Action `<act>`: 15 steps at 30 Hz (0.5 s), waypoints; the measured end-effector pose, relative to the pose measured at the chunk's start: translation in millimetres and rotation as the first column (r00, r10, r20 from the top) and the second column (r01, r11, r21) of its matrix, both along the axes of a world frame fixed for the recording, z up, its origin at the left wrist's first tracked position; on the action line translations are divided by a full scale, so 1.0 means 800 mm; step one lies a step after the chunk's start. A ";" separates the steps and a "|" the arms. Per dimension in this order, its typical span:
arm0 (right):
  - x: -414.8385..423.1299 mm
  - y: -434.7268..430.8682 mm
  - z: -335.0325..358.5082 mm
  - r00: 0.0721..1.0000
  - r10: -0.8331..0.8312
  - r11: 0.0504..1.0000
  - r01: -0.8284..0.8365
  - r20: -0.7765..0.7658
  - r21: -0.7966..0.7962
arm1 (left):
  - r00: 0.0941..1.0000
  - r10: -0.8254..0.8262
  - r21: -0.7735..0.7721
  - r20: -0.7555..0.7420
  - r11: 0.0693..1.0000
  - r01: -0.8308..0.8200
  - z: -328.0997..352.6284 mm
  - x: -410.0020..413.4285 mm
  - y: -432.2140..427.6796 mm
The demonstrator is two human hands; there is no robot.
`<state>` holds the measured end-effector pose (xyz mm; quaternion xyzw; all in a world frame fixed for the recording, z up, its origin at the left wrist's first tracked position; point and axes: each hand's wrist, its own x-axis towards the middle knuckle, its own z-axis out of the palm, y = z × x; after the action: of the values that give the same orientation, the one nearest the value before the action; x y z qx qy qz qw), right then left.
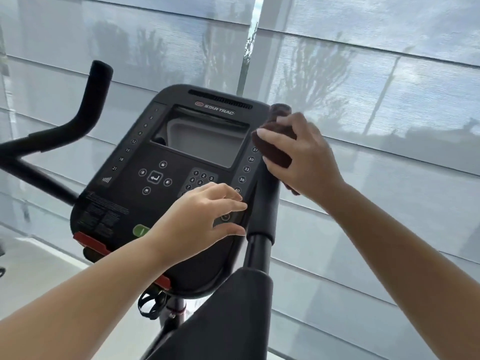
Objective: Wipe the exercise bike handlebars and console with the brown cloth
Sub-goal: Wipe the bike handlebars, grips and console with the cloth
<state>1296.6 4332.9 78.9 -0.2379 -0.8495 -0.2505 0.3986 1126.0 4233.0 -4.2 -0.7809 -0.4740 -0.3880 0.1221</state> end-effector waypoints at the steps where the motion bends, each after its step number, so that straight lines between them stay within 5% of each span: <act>1: 0.003 -0.008 -0.017 0.997 0.026 0.999 -0.023 0.069 -0.046 | 1.000 0.018 0.011 -0.026 1.000 -0.018 0.001 -0.002 -0.002; 4: 0.007 -0.028 -0.050 0.991 0.131 0.933 -0.116 0.022 -0.340 | 0.995 0.068 0.044 -0.077 0.997 -0.065 0.004 -0.012 -0.002; 6: 0.012 -0.038 -0.052 0.978 0.198 0.806 -0.204 -0.072 -0.556 | 0.993 0.099 0.052 -0.068 0.994 -0.096 0.005 -0.021 -0.001; 9: 0.025 -0.059 -0.053 0.943 0.333 0.679 -0.220 0.026 -0.700 | 0.994 0.106 0.034 -0.005 0.994 -0.106 -0.004 -0.026 -0.004; 12: 0.026 -0.059 -0.038 0.934 0.357 0.684 -0.243 0.025 -0.687 | 0.989 0.068 -0.024 0.132 0.998 -0.066 -0.013 -0.028 -0.013; 15: 0.000 -0.036 -0.017 0.950 0.237 0.830 -0.307 -0.203 -0.466 | 0.974 0.081 -0.046 0.214 0.996 -0.073 -0.011 -0.035 -0.021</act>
<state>1296.9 4304.3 65.3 -0.2246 -0.8809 0.0503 0.4135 1098.2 4216.3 -13.2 -0.7175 -0.5217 -0.4562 0.0702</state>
